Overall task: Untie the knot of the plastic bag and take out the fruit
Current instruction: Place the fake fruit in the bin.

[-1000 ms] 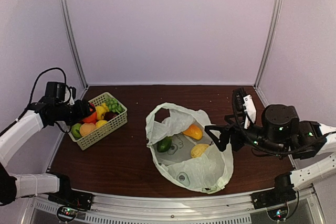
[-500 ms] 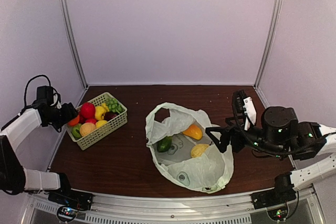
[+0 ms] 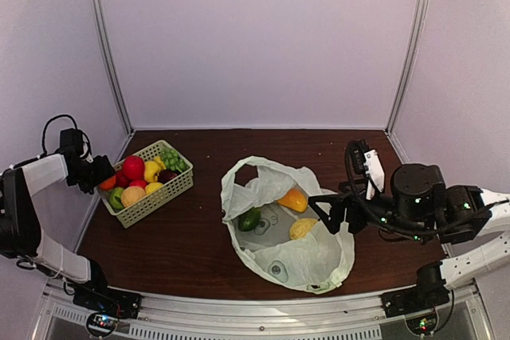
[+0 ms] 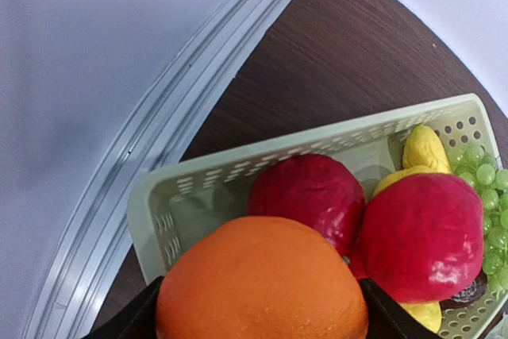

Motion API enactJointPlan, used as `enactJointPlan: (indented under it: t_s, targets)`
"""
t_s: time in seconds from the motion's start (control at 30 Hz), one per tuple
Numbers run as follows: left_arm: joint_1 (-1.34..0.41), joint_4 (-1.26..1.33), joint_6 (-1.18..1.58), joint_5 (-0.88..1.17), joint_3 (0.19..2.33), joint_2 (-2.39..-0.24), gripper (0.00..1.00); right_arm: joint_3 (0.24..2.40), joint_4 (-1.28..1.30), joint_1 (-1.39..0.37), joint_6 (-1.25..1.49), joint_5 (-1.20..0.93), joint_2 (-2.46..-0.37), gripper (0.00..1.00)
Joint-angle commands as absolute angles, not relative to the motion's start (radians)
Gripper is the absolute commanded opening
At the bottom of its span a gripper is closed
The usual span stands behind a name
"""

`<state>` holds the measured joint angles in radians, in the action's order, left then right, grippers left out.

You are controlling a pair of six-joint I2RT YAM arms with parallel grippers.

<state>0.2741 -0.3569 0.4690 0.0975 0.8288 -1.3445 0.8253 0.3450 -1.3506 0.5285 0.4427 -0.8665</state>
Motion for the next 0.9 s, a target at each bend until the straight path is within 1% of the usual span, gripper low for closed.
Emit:
enactJointPlan:
  t_s: [0.0, 0.07, 0.1, 0.17, 0.23, 0.33, 0.5, 0.63, 0.7, 0.8, 0.87]
  targets:
    - [0.302, -0.292, 0.44, 0.131, 0.879, -1.395, 0.58, 0.816, 0.354, -1.35, 0.543, 0.425, -0.891, 0.99]
    - [0.303, -0.289, 0.434, 0.154, 0.883, -1.414, 0.61, 0.815, 0.352, -1.349, 0.543, 0.423, -0.901, 0.99]
    - [0.303, -0.289, 0.432, 0.163, 0.885, -1.424, 0.66, 0.817, 0.352, -1.35, 0.543, 0.421, -0.905, 0.99]
    - [0.304, -0.295, 0.43, 0.173, 0.888, -1.435, 0.8, 0.82, 0.348, -1.349, 0.542, 0.415, -0.912, 0.99]
    - [0.304, -0.297, 0.43, 0.171, 0.888, -1.434, 0.9, 0.823, 0.347, -1.35, 0.538, 0.412, -0.916, 0.99]
    - [0.304, -0.312, 0.427, 0.149, 0.891, -1.412, 0.97, 0.825, 0.349, -1.35, 0.534, 0.412, -0.916, 0.99]
    - [0.303, -0.372, 0.422, 0.107, 0.885, -1.336, 0.97, 0.819, 0.356, -1.35, 0.54, 0.409, -0.908, 0.99]
    - [0.304, -0.445, 0.415, 0.058, 0.868, -1.228, 0.97, 0.838, 0.393, -1.35, 0.532, 0.407, -0.904, 0.99]
    - [0.303, -0.472, 0.413, 0.081, 0.851, -1.165, 0.97, 0.857, 0.428, -1.35, 0.526, 0.411, -0.906, 0.98]
    - [0.297, -0.503, 0.407, 0.163, 0.829, -1.058, 0.97, 0.891, 0.478, -1.351, 0.504, 0.395, -0.92, 0.94]
    - [0.262, -0.513, 0.402, 0.213, 0.812, -0.999, 0.97, 0.906, 0.5, -1.352, 0.492, 0.382, -0.937, 0.91]
